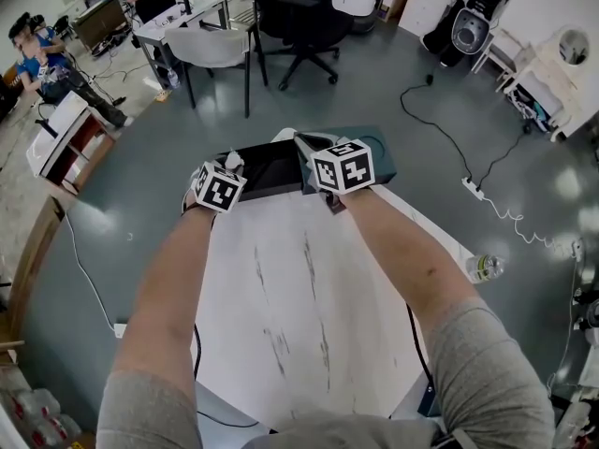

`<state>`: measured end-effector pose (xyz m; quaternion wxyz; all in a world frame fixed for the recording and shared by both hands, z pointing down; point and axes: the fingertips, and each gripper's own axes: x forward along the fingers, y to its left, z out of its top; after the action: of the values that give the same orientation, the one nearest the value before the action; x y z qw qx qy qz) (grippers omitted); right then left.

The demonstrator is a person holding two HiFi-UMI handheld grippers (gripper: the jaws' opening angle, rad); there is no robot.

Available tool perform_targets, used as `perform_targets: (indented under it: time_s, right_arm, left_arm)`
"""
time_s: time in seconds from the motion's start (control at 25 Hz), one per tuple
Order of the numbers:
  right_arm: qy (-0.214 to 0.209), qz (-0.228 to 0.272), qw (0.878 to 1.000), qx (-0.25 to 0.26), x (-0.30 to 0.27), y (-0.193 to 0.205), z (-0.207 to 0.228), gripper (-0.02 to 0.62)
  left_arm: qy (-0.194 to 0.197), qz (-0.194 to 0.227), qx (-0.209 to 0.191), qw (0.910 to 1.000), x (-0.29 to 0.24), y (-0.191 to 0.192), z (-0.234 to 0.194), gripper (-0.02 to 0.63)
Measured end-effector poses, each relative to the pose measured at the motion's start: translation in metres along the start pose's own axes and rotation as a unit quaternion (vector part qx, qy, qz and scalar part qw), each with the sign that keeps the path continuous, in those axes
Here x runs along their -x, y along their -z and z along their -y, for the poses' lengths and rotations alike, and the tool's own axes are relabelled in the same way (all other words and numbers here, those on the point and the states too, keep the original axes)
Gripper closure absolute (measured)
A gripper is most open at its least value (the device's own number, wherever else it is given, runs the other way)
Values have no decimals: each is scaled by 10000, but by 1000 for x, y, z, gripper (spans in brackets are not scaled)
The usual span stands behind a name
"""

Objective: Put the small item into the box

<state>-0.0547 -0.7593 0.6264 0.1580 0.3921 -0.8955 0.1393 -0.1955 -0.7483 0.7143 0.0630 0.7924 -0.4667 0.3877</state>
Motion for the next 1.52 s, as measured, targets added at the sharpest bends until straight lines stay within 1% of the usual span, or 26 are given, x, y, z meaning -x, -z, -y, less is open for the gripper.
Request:
perform_targets:
  time_s: [0.08,0.36,0.52,0.6,0.72,0.84,1.08,1.2,1.36,1.52]
  right_arm:
    - [-4,-14,10000,-1,-1,3,-1,588]
    - [7,-26,10000,-14,0,4,1,588]
    - [9,-38,10000,-11,1,5,0,588]
    - [6,-35,10000,-10,2,3,-2,588]
    - [5,-30,10000,2,3,3,-2,588]
    - [21,-32,10000,25,5,2,-3,588]
    - [73,-24,10000,38,13,-4,-5,588]
    - [99,-10,9999,57,17,-9,-7,588]
    - [136,18,9999,60,25,-15,-11,588]
    - [163,32,9998,66,33,-19,-18,588]
  left_arm:
    - [-8,16,50,10000,0,2,0,446]
    - [-33,106,409,9991,1,4,-8,437]
    - [21,56,456,9989,1,9,-8,419]
    - [-3,7,478,9989,4,12,-9,399]
    - [-58,-45,509,9987,6,14,-11,387]
    - [27,16,559,9984,9,10,-9,370]
    - [-109,53,603,9981,19,8,-17,348]
    - [-19,351,513,9981,23,-5,-17,341]
    - [-17,343,679,9971,39,-10,-17,334]
    - [-75,447,730,9963,51,-14,-22,330]
